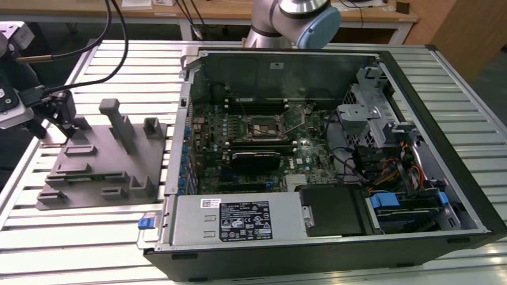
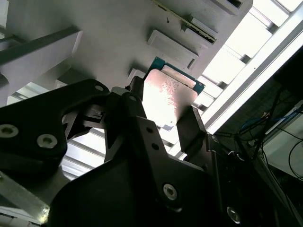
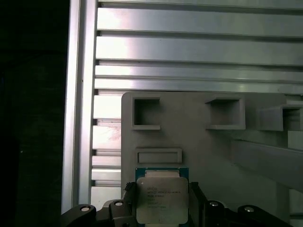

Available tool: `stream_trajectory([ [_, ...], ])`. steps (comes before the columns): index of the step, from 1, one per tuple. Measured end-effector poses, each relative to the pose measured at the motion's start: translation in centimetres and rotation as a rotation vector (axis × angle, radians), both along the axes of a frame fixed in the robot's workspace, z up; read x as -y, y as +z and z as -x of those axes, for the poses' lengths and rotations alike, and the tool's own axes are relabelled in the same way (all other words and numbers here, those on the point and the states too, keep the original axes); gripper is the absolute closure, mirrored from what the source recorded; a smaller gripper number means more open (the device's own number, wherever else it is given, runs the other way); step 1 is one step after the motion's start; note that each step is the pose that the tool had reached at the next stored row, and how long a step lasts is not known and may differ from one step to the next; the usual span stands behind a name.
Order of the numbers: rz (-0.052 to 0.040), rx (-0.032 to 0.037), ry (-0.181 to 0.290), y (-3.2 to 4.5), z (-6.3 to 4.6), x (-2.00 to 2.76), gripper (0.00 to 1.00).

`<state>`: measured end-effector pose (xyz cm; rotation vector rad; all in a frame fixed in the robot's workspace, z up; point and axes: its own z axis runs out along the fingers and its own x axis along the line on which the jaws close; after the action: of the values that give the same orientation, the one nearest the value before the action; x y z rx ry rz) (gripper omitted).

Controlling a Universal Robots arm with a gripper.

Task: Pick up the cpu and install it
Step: 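Pick up the cpu and move it towards the insertion slot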

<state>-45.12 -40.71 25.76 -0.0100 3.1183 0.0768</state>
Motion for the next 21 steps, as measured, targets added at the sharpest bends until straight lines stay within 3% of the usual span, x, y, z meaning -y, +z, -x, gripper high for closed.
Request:
stream_trajectory([
  [21,-0.0003,-0.0008,0.0,0.81,0.0,0.0,0.47],
])
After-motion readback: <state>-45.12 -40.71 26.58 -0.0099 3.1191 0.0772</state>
